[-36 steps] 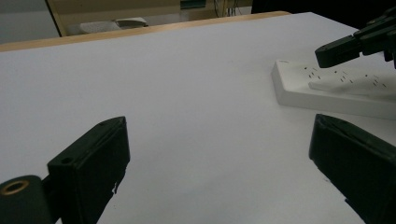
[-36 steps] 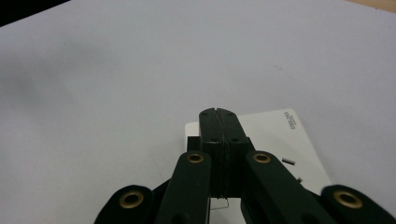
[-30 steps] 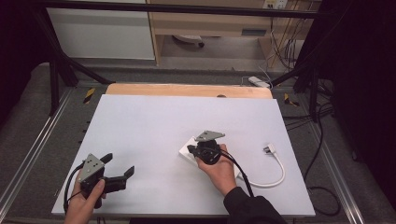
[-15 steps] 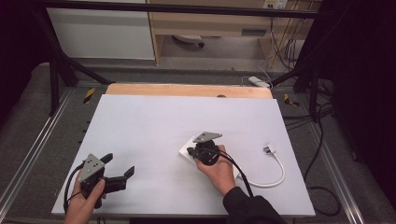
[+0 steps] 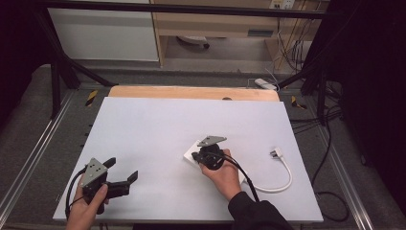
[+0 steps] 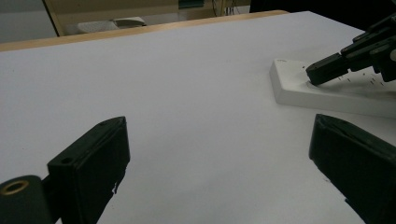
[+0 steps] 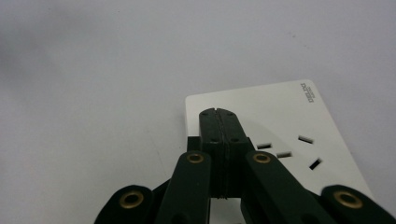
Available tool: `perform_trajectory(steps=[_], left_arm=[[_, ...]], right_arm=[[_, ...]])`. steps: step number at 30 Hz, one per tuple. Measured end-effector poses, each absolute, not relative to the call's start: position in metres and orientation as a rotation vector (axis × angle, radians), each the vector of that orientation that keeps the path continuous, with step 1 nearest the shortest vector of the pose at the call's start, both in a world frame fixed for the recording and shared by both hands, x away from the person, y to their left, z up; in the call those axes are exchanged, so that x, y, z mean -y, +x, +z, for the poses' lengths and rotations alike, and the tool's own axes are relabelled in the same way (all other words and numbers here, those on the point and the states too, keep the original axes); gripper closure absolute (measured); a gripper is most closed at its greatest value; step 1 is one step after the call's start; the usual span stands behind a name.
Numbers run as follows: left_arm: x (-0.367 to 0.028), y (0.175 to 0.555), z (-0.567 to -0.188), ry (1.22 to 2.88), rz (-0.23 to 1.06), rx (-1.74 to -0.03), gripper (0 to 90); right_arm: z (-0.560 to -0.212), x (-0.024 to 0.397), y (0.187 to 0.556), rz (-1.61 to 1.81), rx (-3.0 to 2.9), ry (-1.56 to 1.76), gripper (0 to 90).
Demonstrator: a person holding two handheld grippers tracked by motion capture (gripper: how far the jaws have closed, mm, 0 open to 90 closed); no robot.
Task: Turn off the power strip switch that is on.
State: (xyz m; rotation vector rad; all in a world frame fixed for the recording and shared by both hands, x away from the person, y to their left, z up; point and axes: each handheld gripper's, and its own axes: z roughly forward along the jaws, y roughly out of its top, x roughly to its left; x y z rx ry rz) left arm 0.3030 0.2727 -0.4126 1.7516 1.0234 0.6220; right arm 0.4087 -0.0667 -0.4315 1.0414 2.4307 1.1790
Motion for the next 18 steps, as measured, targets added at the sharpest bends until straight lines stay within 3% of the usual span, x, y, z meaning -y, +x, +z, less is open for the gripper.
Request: perform_trajectory(steps=[18], left_arm=[[-0.2723, 0.3030, -0.4127, 1.759, 0.622, -1.019, 5.1]], right_arm=[[-0.4310, 0.0664, 0.4087, 1.165, -2.435, 1.036, 90.0]])
